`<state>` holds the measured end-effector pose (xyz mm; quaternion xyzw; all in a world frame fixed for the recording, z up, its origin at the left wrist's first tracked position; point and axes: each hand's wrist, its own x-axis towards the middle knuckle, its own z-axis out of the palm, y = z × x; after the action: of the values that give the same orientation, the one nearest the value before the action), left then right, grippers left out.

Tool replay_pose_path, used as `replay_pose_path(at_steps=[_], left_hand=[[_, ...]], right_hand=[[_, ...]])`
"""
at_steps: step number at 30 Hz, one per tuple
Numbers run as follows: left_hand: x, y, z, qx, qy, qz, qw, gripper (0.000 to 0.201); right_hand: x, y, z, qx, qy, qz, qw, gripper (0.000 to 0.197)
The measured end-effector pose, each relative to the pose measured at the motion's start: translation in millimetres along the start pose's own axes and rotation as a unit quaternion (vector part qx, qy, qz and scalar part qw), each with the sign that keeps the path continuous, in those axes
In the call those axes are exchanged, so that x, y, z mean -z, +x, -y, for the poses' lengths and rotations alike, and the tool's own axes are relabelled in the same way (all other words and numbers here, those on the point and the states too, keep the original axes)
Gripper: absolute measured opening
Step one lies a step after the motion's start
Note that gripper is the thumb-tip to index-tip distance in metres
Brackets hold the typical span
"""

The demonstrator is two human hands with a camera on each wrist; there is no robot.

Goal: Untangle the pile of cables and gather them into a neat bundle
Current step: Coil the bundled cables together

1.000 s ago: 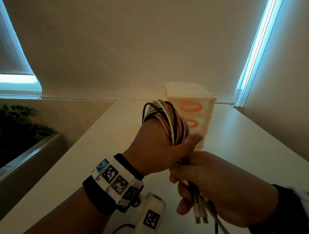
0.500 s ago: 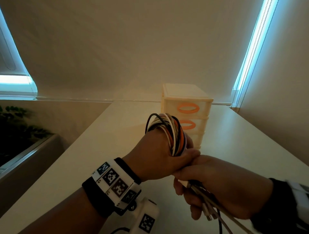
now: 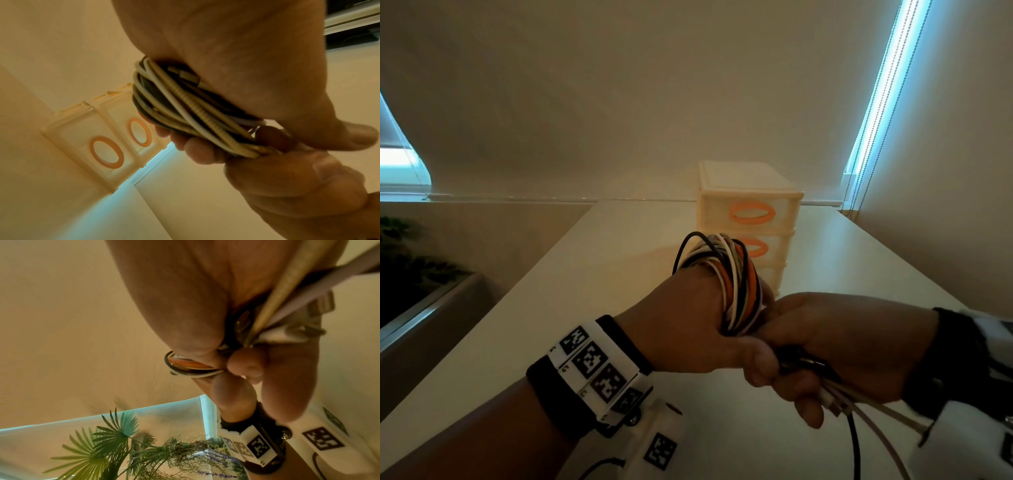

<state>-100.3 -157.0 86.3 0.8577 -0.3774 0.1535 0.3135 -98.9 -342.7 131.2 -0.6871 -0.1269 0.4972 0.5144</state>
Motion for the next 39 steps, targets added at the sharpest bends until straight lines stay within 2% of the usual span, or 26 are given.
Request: replay_pose_path(at_steps=[1,2,4,6,8,10,12,14,17,21,23,24,26,28,30,32,33,37,38,39], left_hand=[[2,0,-4,0.017,-0.013,0.020,1.000,0.041],[3,0,-8,0.027,-0.028,0.045,0.998,0.036],[4,1,-10,0.034,-0.043,0.087,0.995,0.041],[2,2,-9,0.041,-0.029,0.103,0.993,0.049],[0,1,-7,0.036,0.042,0.098,0.994,0.051],[-4,-1,-6,0.017,0.147,0.074,0.986,0.050],[-9,-2,-4,0.011,0.151,0.038,0.988,0.040],[-13,-2,-1,0.014,0.085,0.000,0.996,0.037],[-7,0,-4,0.062,-0.102,-0.021,0.993,0.032],[3,-4,-7,0.122,-0.297,-0.065,0.945,0.001],[3,-8,1,0.152,-0.365,-0.092,0.914,0.011],[2,-9,7,0.173,-0.396,-0.100,0.896,0.016],[2,-12,16,0.205,-0.455,-0.106,0.860,0.022],[2,-12,22,0.220,-0.523,-0.114,0.816,0.024],[3,-10,25,0.221,-0.606,-0.137,0.751,0.019],[5,-8,28,0.221,-0.659,-0.154,0.702,0.016],[5,-7,29,0.222,-0.673,-0.156,0.688,0.016],[2,-7,25,0.234,-0.707,-0.135,0.653,0.017],[0,-8,23,0.233,-0.715,-0.121,0.648,0.019],[-1,-8,20,0.229,-0.721,-0.105,0.645,0.023]], right_hand=[[2,-1,2,0.003,-0.015,0.009,1.000,0.025],[3,-2,4,0.005,-0.032,0.018,0.999,0.026],[4,-5,7,0.005,-0.059,0.028,0.998,0.024],[5,-9,13,-0.003,-0.094,0.025,0.995,0.020],[8,-12,18,-0.009,-0.145,0.010,0.989,0.016],[17,-14,22,-0.003,-0.190,-0.033,0.981,0.031],[23,-18,27,0.007,-0.202,-0.064,0.977,0.030],[26,-25,32,0.019,-0.171,-0.061,0.983,0.029],[25,-33,42,0.051,-0.102,-0.023,0.993,0.035],[12,-38,53,0.094,-0.069,-0.032,0.993,0.066],[8,-40,59,0.151,-0.118,-0.115,0.975,0.071],[11,-41,63,0.193,-0.158,-0.189,0.950,0.068],[21,-45,72,0.260,-0.254,-0.315,0.877,0.058],[35,-50,74,0.265,-0.331,-0.372,0.825,0.046],[50,-55,67,0.272,-0.425,-0.422,0.754,0.047],[57,-56,59,0.301,-0.528,-0.424,0.671,0.061],[57,-54,54,0.323,-0.571,-0.407,0.636,0.064],[52,-22,29,0.443,-0.684,-0.345,0.466,0.072],[47,-9,22,0.453,-0.707,-0.326,0.434,0.079],[44,5,16,0.452,-0.727,-0.307,0.416,0.085]])
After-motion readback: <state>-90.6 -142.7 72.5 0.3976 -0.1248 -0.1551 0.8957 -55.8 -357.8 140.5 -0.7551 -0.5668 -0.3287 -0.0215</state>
